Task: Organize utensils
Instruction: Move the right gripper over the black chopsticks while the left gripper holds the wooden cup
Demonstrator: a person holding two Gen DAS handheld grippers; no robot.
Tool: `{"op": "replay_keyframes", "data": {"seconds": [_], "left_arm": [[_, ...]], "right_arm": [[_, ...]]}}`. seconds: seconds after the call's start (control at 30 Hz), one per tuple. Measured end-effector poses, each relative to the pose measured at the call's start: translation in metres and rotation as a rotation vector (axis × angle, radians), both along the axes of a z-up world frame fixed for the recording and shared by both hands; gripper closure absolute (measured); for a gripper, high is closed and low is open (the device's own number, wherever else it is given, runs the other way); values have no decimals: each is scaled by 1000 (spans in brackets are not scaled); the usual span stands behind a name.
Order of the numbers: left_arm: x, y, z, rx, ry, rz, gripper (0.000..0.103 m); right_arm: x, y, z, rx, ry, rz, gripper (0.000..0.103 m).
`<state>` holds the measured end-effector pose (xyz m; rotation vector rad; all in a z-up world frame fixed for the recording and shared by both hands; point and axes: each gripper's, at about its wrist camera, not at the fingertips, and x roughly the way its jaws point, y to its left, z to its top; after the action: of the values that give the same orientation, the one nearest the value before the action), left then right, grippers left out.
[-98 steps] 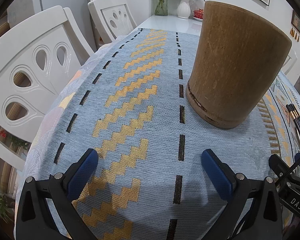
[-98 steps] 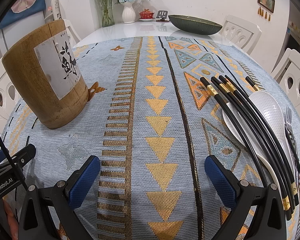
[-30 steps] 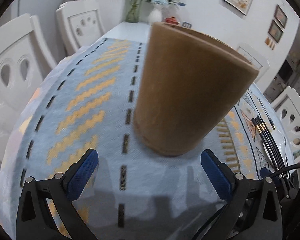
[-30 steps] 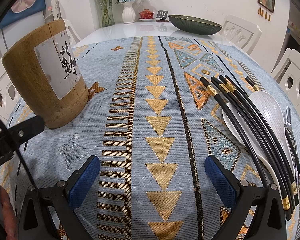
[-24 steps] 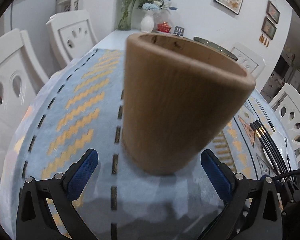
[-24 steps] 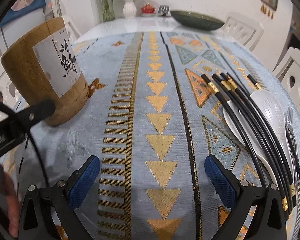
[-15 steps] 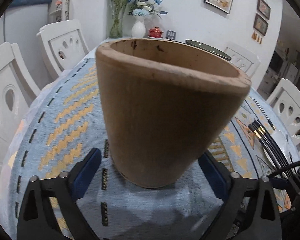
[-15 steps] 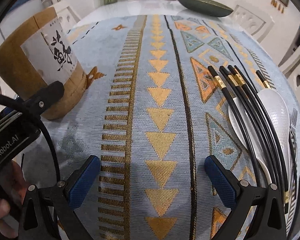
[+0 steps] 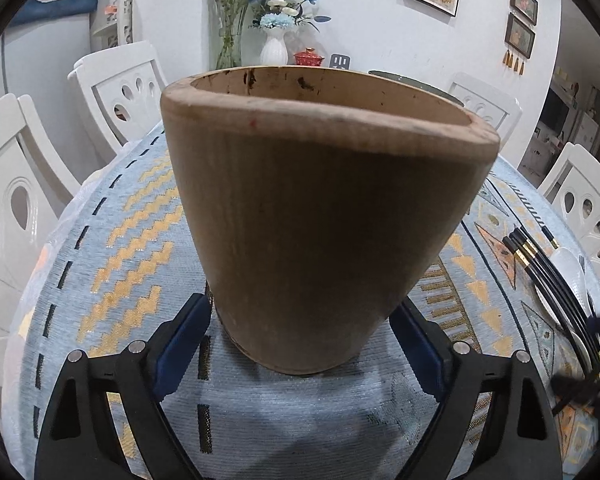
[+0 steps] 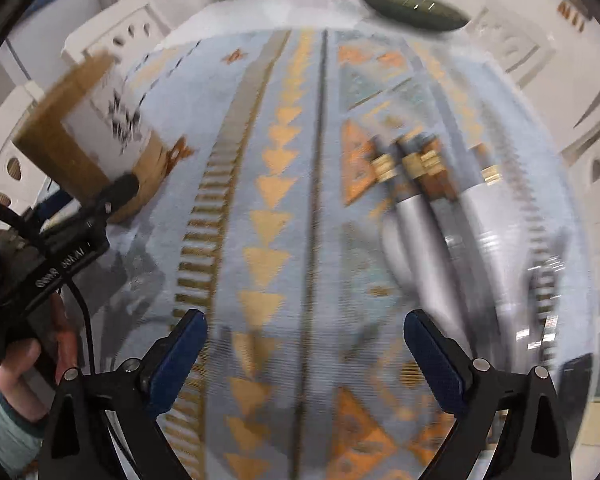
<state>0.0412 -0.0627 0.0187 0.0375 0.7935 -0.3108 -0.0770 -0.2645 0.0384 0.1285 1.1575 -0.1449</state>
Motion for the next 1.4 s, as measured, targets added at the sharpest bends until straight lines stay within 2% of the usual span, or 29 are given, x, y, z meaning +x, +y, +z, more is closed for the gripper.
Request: {"op": "replay_keyframes", "data": {"seconds": [0.3, 0.37, 0.43, 0.47, 0.6, 0.73, 1.0, 1.1, 1.27, 1.33, 1.4], "left_arm": [[-1, -2, 0, 6, -4, 2, 13], [-1, -2, 0, 6, -4, 3, 13], [-1, -2, 0, 6, -5, 3, 13], [-1, -2, 0, 7, -5, 3, 13], [-1, -2, 0, 4, -3, 2, 13], [-1, -1, 0, 4, -2, 3, 12], [1, 1, 0, 1, 4, 5, 11], [1, 3, 0, -2, 6, 4, 11], [1, 3, -1, -3, 8, 4, 11], [2, 3, -1, -3, 10, 4, 11], [1, 3, -2, -3, 11, 4, 11]], "right_arm": [[-10, -80, 50, -106, -65, -141, 5], [-6, -92, 55, -99, -68, -152, 8], [3, -92, 56, -82, -60, -143, 18], [6, -92, 58, -68, -53, -133, 20], [22, -79, 43, -19, -22, -82, 40], [40, -69, 16, 34, 42, -71, 53], [63, -60, -6, -7, 86, -42, 56], [72, -58, -16, -35, 109, -42, 64], [77, -54, -19, -86, 108, -29, 65], [76, -51, -18, -120, 99, -15, 78], [75, -51, -15, -126, 85, -8, 83]]}}
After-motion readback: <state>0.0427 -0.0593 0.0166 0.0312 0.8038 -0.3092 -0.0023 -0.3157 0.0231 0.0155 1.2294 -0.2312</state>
